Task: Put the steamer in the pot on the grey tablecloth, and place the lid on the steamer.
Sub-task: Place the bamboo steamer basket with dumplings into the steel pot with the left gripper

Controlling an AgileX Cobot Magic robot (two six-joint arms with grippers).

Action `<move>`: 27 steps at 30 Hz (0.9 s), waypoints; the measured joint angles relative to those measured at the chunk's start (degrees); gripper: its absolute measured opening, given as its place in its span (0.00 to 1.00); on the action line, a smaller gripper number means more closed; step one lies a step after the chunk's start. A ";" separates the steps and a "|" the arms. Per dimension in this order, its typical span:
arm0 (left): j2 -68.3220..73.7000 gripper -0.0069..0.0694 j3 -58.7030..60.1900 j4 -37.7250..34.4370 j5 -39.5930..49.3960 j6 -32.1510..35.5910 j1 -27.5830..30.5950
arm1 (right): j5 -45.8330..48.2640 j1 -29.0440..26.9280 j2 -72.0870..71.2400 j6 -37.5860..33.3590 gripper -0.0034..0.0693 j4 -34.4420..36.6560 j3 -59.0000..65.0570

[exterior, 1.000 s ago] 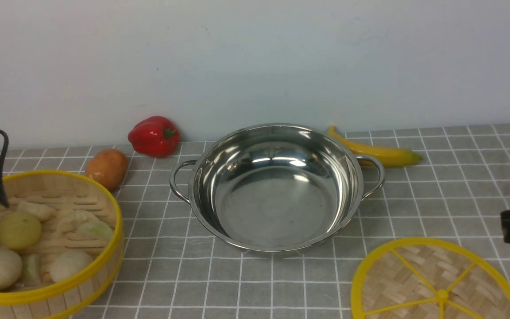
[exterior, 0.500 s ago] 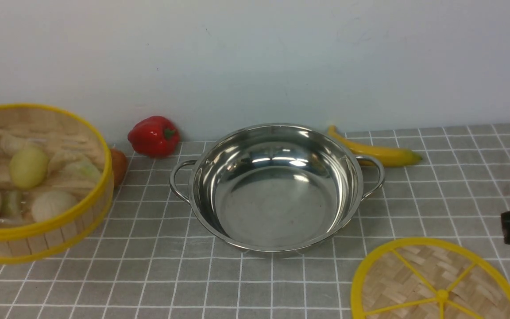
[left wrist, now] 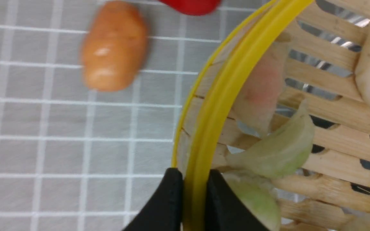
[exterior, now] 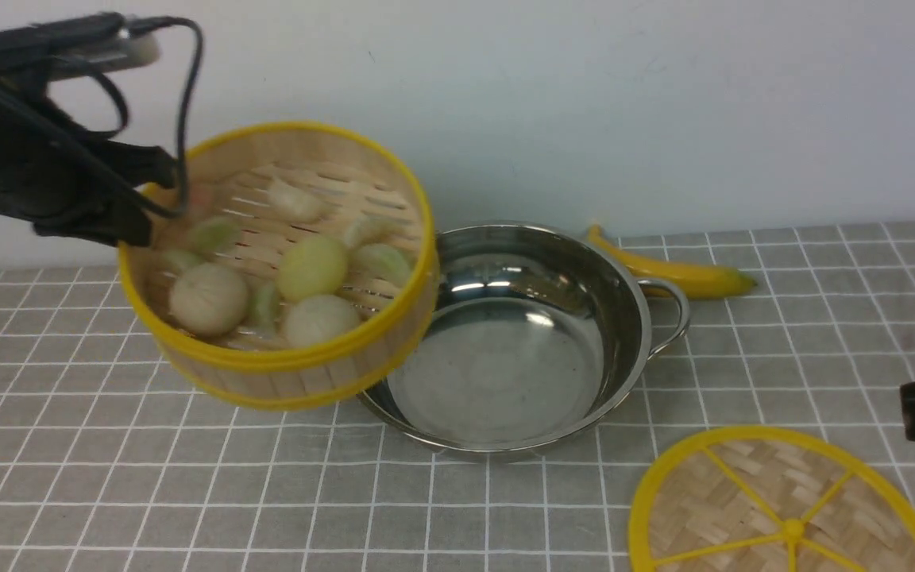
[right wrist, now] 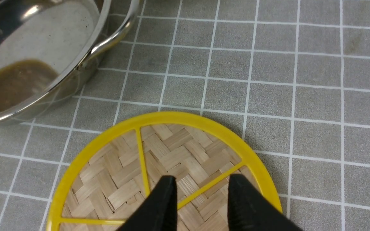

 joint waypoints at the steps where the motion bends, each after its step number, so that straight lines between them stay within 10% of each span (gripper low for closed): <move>1: 0.98 0.17 -0.93 0.05 -0.05 -0.25 -0.78 | 0.29 0.00 0.00 0.00 0.38 0.00 0.00; 27: 23.62 0.18 -20.12 -0.78 1.63 -1.55 -14.86 | 1.12 0.00 0.00 0.00 0.38 3.05 0.00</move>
